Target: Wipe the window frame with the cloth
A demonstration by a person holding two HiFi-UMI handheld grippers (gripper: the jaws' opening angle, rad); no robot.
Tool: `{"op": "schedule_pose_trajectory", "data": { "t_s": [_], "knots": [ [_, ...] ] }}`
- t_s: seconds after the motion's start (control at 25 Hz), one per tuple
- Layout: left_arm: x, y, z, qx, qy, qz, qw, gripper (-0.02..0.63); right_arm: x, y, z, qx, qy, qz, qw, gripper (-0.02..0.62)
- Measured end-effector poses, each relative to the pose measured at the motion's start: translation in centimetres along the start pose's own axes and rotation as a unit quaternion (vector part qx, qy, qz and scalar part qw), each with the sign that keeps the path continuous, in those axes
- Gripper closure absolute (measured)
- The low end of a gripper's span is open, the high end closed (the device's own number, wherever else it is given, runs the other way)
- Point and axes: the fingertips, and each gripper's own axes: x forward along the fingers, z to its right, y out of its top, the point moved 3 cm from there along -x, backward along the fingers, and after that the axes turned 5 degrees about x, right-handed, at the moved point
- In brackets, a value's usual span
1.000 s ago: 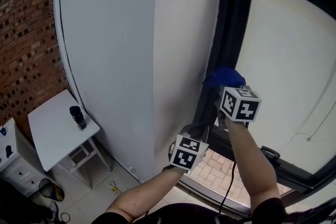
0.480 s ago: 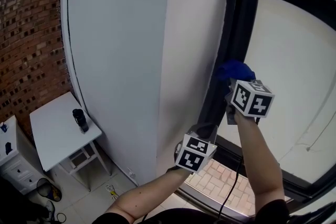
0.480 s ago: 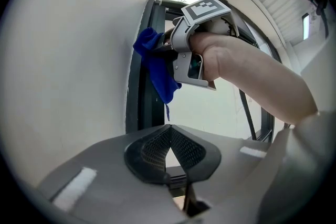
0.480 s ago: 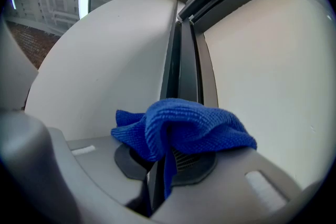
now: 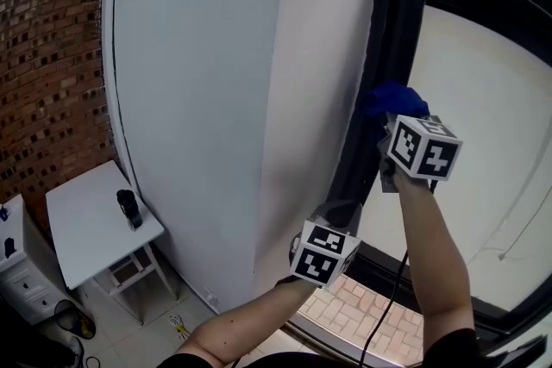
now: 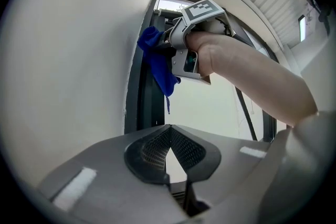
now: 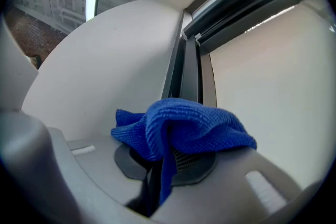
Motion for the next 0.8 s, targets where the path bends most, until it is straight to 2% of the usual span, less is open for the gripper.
{"op": "schedule_pose_trajectory", "data": {
  "t_s": [0.16, 0.44, 0.6, 0.8],
  "knots": [
    [0.9, 0.8, -0.1, -0.003, -0.005, 0.002, 1.0000, 0.614, 0.3, 2.6, 0.6, -0.024, -0.003, 0.017, 1.000, 0.546],
    [0.9, 3.6, 0.2, 0.016, -0.018, 0.029, 0.9993, 0.614, 0.7, 6.3, 0.9, -0.037, -0.010, 0.044, 0.998, 0.546],
    [1.0, 4.9, -0.7, -0.003, -0.007, 0.051, 0.9987, 0.614, 1.1, 8.5, 1.0, -0.055, -0.016, 0.064, 0.996, 0.546],
    [2.1, 6.6, -1.3, 0.014, -0.004, 0.057, 0.9982, 0.614, 1.9, 11.3, 2.0, -0.073, -0.025, 0.088, 0.993, 0.546]
  ]
}}
